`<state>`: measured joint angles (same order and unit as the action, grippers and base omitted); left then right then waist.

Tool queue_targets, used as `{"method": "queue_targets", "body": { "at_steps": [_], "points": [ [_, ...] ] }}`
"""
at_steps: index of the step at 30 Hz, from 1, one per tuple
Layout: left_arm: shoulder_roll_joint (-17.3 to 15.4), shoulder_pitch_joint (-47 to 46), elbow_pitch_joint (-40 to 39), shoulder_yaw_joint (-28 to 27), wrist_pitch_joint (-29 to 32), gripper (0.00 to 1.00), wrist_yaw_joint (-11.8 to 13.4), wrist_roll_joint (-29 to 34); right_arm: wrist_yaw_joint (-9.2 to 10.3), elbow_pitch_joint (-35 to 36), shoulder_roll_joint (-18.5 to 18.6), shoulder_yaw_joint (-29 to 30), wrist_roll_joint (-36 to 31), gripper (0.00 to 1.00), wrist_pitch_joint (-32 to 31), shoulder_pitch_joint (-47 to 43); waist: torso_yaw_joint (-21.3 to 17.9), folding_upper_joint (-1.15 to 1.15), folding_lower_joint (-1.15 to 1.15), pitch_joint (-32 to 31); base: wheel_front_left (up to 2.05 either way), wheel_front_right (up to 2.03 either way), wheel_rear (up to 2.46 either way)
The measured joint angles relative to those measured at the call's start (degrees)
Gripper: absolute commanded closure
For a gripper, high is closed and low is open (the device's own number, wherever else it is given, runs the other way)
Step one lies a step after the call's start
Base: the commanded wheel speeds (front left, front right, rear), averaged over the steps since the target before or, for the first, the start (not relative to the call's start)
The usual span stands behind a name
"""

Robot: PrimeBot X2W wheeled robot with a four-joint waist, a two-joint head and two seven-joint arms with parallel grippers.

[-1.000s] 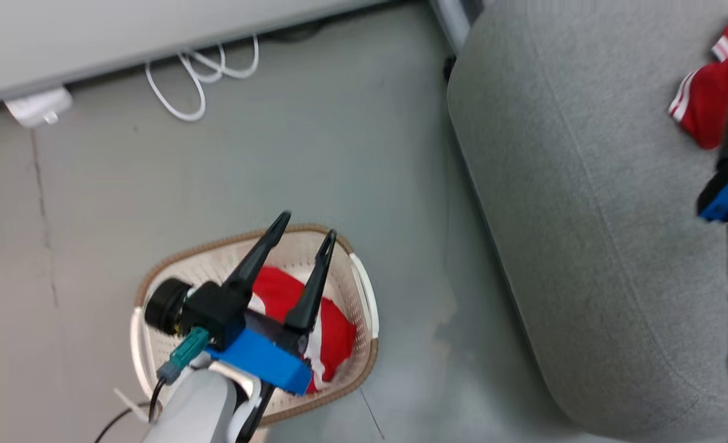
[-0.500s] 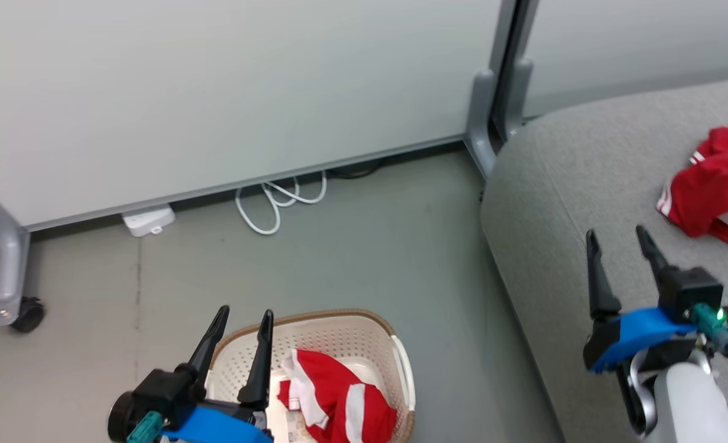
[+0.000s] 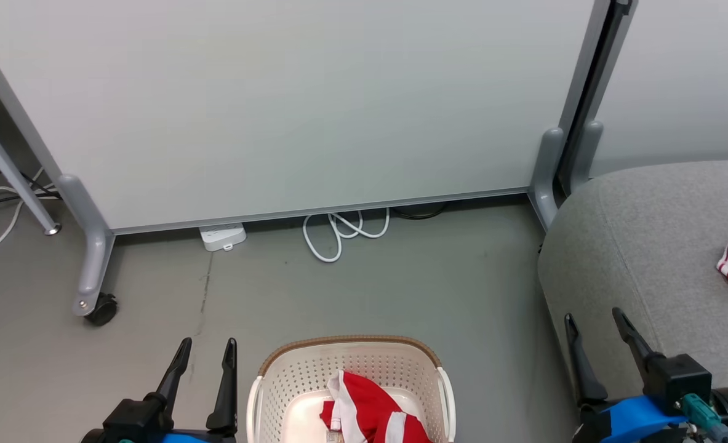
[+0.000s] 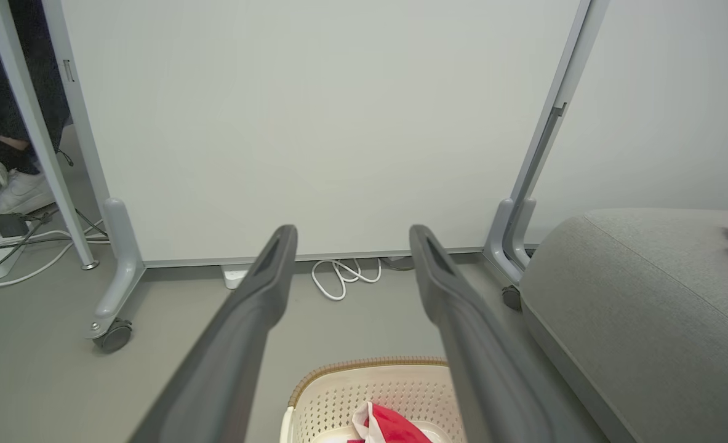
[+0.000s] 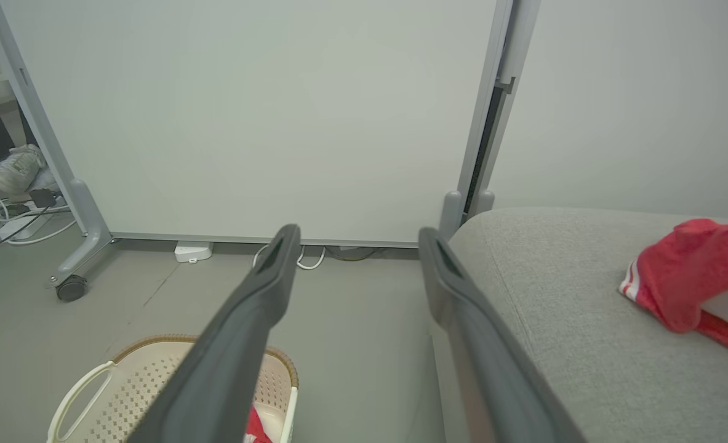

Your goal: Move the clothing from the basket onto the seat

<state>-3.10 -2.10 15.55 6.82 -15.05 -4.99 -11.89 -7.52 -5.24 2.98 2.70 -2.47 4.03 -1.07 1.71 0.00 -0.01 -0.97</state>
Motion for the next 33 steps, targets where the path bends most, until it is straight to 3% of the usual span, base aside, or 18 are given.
{"method": "queue_targets", "body": {
  "at_steps": [10,33],
  "points": [
    [0.04,0.35,0.26,-1.69,0.00,0.00,-0.75,0.85,0.00,2.14,-0.03,-0.86,0.48,0.00,-0.56,-1.94,1.17,0.00,0.01,0.03,0.00,0.00,0.00],
    [0.15,-1.81,1.16,-1.32,-0.01,0.00,-1.71,2.05,0.00,3.07,-0.03,-0.92,2.13,0.00,-0.41,0.12,-1.27,0.00,0.01,3.98,0.00,0.00,0.00]
  ]
}}
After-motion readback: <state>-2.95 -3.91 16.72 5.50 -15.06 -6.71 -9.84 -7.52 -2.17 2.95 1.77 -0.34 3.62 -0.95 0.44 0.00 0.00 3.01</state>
